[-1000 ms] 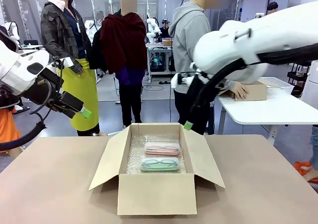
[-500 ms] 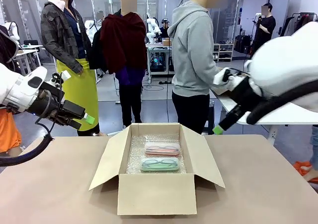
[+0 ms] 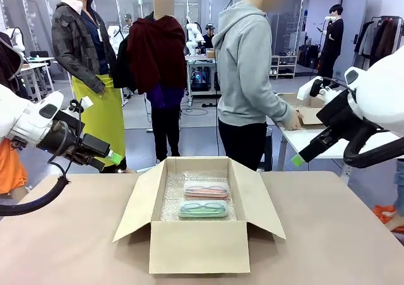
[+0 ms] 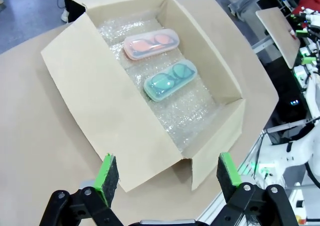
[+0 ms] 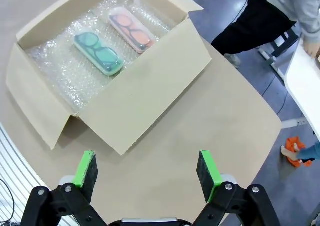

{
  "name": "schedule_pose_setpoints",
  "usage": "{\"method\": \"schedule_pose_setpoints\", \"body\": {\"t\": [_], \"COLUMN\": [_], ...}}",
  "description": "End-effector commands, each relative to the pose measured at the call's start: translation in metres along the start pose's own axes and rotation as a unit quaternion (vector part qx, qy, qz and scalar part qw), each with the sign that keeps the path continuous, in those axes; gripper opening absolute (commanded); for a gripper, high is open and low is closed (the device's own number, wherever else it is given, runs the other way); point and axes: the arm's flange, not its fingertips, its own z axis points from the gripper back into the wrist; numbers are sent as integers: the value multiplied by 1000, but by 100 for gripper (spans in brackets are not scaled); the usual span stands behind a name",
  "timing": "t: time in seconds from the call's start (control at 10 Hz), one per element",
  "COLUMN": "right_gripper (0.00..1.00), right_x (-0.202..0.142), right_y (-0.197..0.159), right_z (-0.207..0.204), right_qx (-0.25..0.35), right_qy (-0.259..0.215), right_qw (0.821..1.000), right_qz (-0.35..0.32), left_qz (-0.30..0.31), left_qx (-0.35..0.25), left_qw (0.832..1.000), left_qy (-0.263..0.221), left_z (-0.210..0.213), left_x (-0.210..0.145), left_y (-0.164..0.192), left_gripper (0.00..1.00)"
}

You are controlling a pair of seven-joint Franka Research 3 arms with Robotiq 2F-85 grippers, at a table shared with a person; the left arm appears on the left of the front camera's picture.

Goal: Pack the glasses set securely to prepare it for shipping.
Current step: Position the Package Box on the left side of the table.

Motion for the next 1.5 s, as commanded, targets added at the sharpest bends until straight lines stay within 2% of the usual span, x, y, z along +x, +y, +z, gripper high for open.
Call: {"method": "schedule_pose_setpoints", "body": {"t": [0.0, 0.1, 0.2, 0.3, 0.4, 0.5, 0.6, 0.9, 1.4], "right_gripper": [100, 100, 100, 100, 100, 100, 100, 100, 100], "right_x": [-1, -1, -1, -1, -1, -1, -1, -1, -1], "right_y": [1, 1, 1, 1, 1, 1, 1, 1, 1], "right_z": [-9, -9, -9, -9, -9, -9, -9, -9, -9], "right_qx": [7, 7, 7, 7, 7, 7, 7, 7, 7], "right_qy": [1, 1, 1, 1, 1, 1, 1, 1, 1], "right_qw": [1000, 1000, 1000, 1000, 1000, 1000, 1000, 1000, 1000], "right_qz": [-6, -6, -6, -6, -6, -6, -6, -6, -6], "left_qz": [4, 0, 25, 79, 123, 161, 189, 268, 306], "left_qx": [-10, 0, 29, -6, -21, -40, -52, -126, -142], "left_qw": [1000, 1000, 999, 997, 992, 986, 981, 955, 939], "left_qy": [-5, 0, -15, -2, -14, -3, -10, 33, 62], "left_z": [0, 0, -6, -15, -26, -39, -44, -85, -121], "left_x": [1, 0, 6, 3, -5, -19, -29, -56, -58], "left_y": [1, 0, 3, 26, 51, 77, 96, 138, 166], "left_gripper": [100, 100, 100, 100, 100, 100, 100, 100, 100]}}
